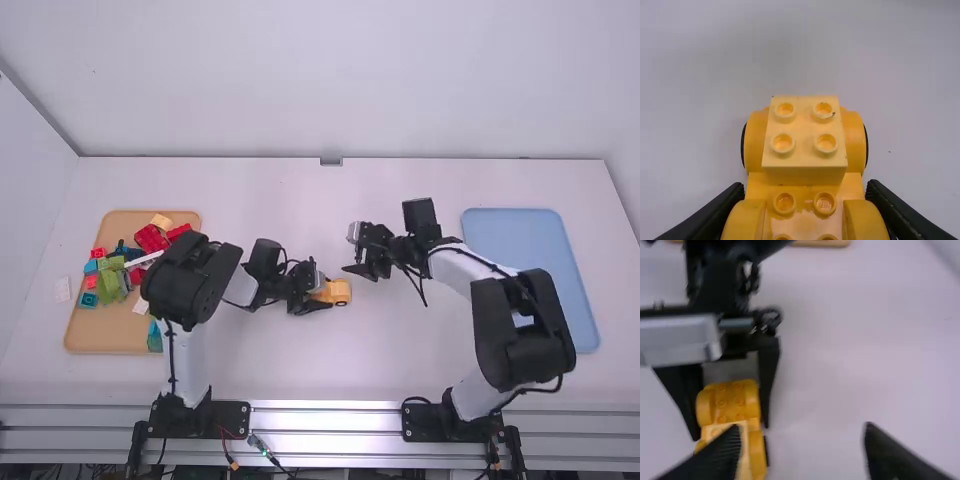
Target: Assemble lego blocks to make yellow taxi
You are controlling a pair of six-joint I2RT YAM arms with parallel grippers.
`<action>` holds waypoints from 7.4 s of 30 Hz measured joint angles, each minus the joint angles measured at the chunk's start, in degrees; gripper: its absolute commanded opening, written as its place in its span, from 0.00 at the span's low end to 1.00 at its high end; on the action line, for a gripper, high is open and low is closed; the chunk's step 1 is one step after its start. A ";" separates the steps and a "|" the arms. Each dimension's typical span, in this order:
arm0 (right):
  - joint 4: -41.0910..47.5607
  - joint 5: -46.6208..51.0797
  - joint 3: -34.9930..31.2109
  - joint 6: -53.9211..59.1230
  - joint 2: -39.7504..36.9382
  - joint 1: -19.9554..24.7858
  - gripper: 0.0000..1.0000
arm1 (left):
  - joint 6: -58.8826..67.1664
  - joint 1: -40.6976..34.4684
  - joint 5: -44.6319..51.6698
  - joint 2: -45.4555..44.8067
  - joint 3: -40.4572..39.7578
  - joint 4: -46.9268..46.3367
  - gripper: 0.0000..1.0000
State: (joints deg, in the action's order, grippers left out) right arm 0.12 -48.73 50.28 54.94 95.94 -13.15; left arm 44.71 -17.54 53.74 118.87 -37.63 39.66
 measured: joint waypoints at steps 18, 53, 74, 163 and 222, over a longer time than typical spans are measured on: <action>7.56 5.77 0.33 -6.64 -3.17 1.42 0.99 | 13.29 -0.04 -2.21 0.00 -13.53 -26.51 0.99; 4.13 7.39 0.33 -6.71 -3.15 1.42 0.99 | -21.86 19.65 -32.54 -38.12 -12.70 -41.46 0.99; 1.70 7.37 0.33 -11.80 -3.15 1.42 0.99 | -65.85 39.34 -49.20 0.81 -70.31 -90.79 1.00; 1.79 10.14 0.33 -17.49 -3.17 1.44 0.99 | -77.07 39.34 -61.51 17.18 -71.52 -84.72 0.24; 4.81 10.12 0.31 -17.16 -3.15 1.42 0.99 | 30.60 2.27 -36.09 -20.41 -19.47 -72.28 0.09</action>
State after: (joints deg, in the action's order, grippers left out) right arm 4.93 -38.61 50.59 37.78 92.79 -11.73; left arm 75.31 -15.27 17.65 98.45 -57.10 -32.62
